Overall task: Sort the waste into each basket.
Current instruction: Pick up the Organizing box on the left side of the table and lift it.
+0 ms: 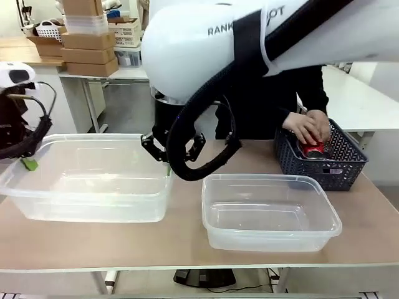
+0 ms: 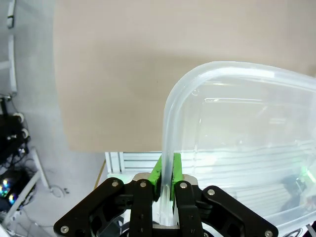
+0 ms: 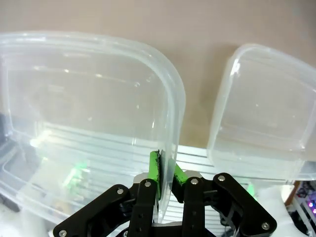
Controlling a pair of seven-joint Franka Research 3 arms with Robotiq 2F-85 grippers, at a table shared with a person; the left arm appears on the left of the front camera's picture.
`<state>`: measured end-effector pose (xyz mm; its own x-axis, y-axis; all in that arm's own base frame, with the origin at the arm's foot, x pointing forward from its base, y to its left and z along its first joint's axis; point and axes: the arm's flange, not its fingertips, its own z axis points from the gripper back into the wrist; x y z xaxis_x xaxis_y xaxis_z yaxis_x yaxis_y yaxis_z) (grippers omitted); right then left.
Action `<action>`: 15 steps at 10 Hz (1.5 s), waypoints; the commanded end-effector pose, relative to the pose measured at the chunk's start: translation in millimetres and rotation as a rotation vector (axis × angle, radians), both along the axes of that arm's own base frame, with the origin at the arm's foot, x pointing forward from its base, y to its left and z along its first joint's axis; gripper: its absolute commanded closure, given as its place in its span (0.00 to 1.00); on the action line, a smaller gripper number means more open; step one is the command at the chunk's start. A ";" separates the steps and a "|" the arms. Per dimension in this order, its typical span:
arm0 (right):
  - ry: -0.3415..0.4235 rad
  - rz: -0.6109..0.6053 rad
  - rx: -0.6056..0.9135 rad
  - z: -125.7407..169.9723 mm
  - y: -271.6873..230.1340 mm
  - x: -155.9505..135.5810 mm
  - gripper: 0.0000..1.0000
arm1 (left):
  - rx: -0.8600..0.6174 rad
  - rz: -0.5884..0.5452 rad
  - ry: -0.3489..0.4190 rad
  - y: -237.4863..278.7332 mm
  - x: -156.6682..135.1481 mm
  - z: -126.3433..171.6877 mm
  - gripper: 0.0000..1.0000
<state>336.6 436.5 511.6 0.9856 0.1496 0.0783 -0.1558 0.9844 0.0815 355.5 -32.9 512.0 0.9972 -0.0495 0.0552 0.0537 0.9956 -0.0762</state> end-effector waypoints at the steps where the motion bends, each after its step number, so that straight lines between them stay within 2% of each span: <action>1: -0.044 -0.035 -0.024 -13.4 6.4 -7.4 1.00 | 0.006 -0.003 0.002 3.4 2.5 -14.6 1.00; 2: -0.044 -0.035 -0.024 -13.4 6.4 -7.4 1.00 | 0.006 -0.003 0.002 3.4 2.5 -14.6 1.00; 3: -0.006 -0.020 -0.010 -8.1 2.8 -0.3 0.94 | 0.001 0.001 0.014 0.4 0.2 -7.8 0.94; 4: -0.055 0.050 -0.101 -10.5 -1.6 0.1 0.94 | 0.002 -0.013 -0.053 -19.4 -5.2 2.5 0.94; 5: -0.065 0.004 -0.132 2.9 -36.6 9.3 0.94 | 0.022 0.099 -0.035 -56.7 -9.4 14.1 0.94; 6: -0.083 -0.077 -0.130 14.3 -77.3 18.4 0.94 | 0.000 0.162 0.022 -91.1 -13.0 19.7 0.94; 8: -0.074 -0.168 -0.138 22.4 -152.6 26.3 0.94 | -0.048 0.169 0.105 -146.0 -15.4 23.9 0.94; 9: -0.051 -0.176 -0.108 21.7 -182.2 25.6 0.94 | -0.030 0.149 0.113 -168.1 -11.2 18.8 0.94; 10: -0.059 -0.155 -0.116 11.9 -203.9 23.2 0.94 | -0.038 0.148 0.103 -186.5 -4.5 14.8 0.94; 11: -0.040 -0.217 -0.118 -8.1 -212.8 22.7 0.94 | -0.064 0.133 0.089 -197.0 -2.5 16.9 0.94; 12: -0.072 -0.219 -0.089 -16.9 -219.3 15.5 0.94 | -0.066 0.128 0.078 -202.5 -0.1 17.4 0.94; 15: -0.119 -0.267 -0.013 -25.4 -237.5 2.0 0.94 | -0.039 0.149 0.119 -205.4 23.6 1.5 0.94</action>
